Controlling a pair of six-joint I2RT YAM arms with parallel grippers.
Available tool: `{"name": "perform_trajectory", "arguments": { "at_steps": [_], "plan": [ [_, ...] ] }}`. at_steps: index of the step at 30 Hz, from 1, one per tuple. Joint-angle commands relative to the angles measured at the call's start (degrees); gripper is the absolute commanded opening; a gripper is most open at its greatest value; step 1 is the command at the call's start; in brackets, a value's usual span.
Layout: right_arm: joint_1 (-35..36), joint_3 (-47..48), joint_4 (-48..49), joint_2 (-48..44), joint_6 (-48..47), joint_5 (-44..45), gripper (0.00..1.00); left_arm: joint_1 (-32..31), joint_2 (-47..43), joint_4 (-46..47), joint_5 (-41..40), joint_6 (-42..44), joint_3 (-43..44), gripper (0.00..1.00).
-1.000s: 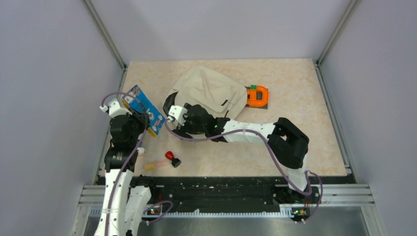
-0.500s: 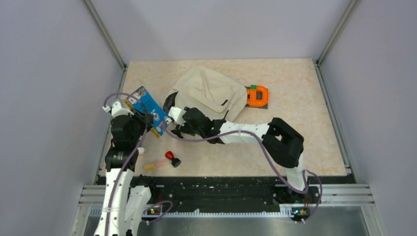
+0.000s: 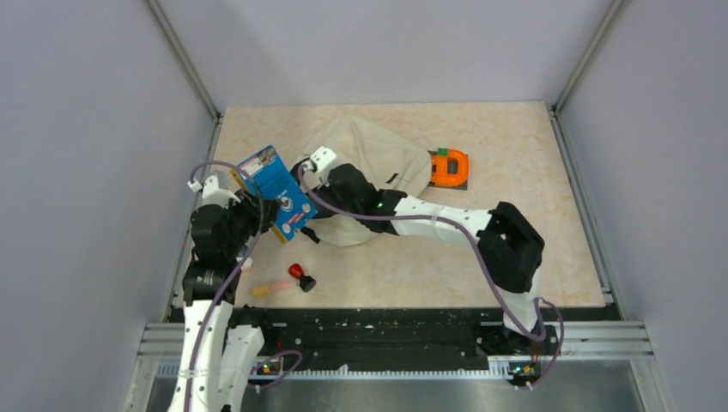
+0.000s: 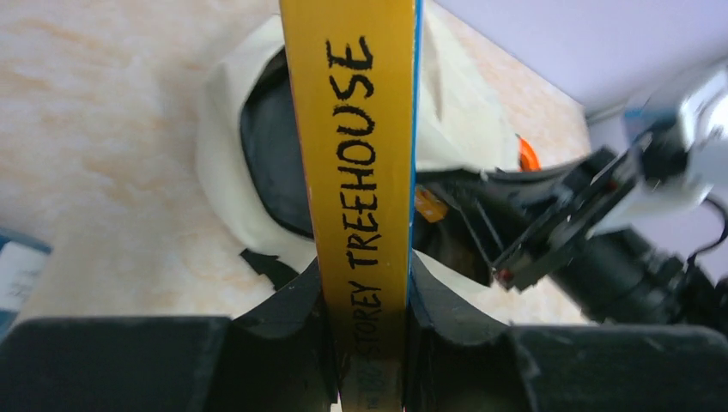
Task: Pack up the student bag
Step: Place the book in the student bag.
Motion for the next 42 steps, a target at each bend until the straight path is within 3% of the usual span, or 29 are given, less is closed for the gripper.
{"name": "perform_trajectory", "arguments": {
  "at_steps": [1, 11, 17, 25, 31, 35, 42],
  "plan": [
    [-5.1, 3.3, 0.7, -9.0, 14.1, 0.3, 0.0, 0.3, 0.2, 12.9, 10.3, -1.6, -0.3, 0.0],
    [-14.7, 1.8, 6.2, -12.3, 34.8, -9.8, 0.0, 0.2, 9.3, 26.1, 22.8, -14.1, -4.7, 0.0],
    [-15.0, 1.5, 9.7, -12.2, 36.3, -11.2, 0.0, 0.0, 12.5, 25.6, 29.8, -14.2, -7.6, 0.0],
    [-15.1, 3.0, 11.5, -11.9, 37.2, -13.9, 0.0, -2.1, 15.6, 26.3, 30.5, -15.3, -11.2, 0.0],
    [-15.1, 1.7, 12.5, -12.7, 37.6, -16.3, 0.0, -4.4, 23.5, 39.6, 32.9, -22.3, -10.2, 0.0],
    [-15.1, 0.7, 12.5, -13.7, 37.1, -16.8, 0.0, -5.8, 30.9, 40.9, 34.3, -22.4, -5.5, 0.0],
    [-15.1, -0.3, 12.3, -15.2, 36.2, -17.6, 0.0, -6.2, 41.2, 51.8, 32.5, -28.2, -3.5, 0.0]
  ]
}}
